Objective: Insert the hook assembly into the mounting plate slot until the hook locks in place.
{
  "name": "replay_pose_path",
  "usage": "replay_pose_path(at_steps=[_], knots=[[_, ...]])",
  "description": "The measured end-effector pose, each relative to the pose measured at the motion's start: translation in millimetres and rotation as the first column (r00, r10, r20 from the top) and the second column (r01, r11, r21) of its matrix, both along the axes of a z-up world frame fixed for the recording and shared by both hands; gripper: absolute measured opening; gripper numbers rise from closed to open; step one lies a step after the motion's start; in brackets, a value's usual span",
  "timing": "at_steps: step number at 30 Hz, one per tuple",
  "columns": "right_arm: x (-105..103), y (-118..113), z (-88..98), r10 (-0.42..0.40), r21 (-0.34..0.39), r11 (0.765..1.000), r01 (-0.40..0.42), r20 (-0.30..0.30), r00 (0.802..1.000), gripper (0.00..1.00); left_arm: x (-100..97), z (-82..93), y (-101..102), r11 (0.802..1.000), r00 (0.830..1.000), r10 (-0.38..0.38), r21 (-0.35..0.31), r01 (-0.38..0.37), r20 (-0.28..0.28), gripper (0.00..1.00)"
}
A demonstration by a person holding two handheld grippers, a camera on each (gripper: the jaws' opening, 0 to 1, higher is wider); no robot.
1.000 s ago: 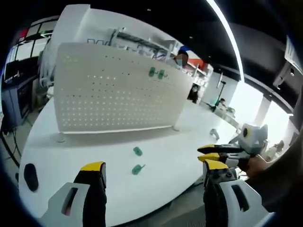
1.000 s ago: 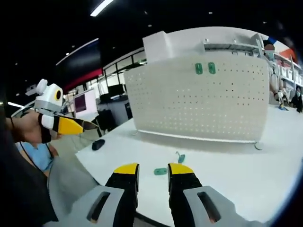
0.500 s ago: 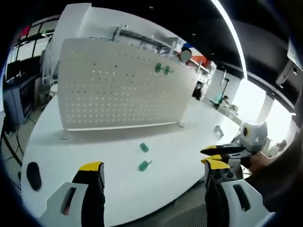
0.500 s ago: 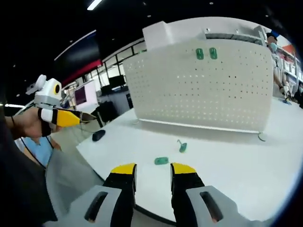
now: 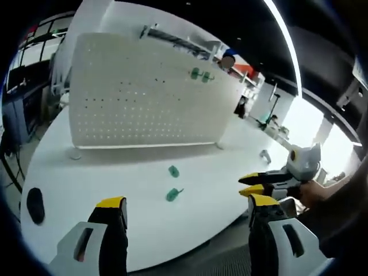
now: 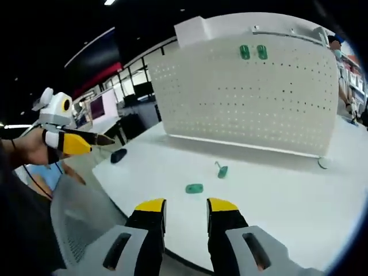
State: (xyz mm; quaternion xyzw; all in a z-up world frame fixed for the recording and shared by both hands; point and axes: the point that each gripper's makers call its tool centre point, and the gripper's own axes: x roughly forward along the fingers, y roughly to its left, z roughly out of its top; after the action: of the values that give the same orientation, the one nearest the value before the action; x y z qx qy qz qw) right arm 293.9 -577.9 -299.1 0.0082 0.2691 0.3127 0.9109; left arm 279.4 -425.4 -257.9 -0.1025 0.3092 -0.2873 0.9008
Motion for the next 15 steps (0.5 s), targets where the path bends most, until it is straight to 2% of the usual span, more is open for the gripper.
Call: replay_pose_path(at_steps=[1, 8, 10, 13, 15], knots=[[1, 1, -2.2, 0.006, -0.003, 1.000, -0.006, -0.008, 1.000, 0.27, -1.1, -4.4, 0, 1.000, 1.000, -0.004, -0.003, 0.004, -0.024, 0.87], [5, 19, -16.5, 0.043, -0.002, 0.999, -0.043, -0.068, 0.997, 0.27, -4.1, -17.1, -3, 0.999, 0.996, -0.034, 0.008, 0.035, -0.079, 0.88], [6, 25, -23.8, 0.050, -0.002, 0.999, -0.050, -0.085, 0.995, 0.27, -5.5, -18.3, -5, 0.999, 0.996, -0.039, 0.006, 0.039, -0.084, 0.88], [8, 37, -41.1, 0.085, -0.008, 0.996, -0.087, -0.146, 0.986, 0.27, -6.0, -18.6, -6, 0.999, 0.995, -0.041, 0.000, 0.041, -0.088, 0.88], [14, 43, -46.6, 0.090, -0.012, 0.996, -0.093, -0.142, 0.986, 0.27, -5.9, -18.3, -6, 0.999, 0.995, -0.042, -0.004, 0.042, -0.089, 0.88]])
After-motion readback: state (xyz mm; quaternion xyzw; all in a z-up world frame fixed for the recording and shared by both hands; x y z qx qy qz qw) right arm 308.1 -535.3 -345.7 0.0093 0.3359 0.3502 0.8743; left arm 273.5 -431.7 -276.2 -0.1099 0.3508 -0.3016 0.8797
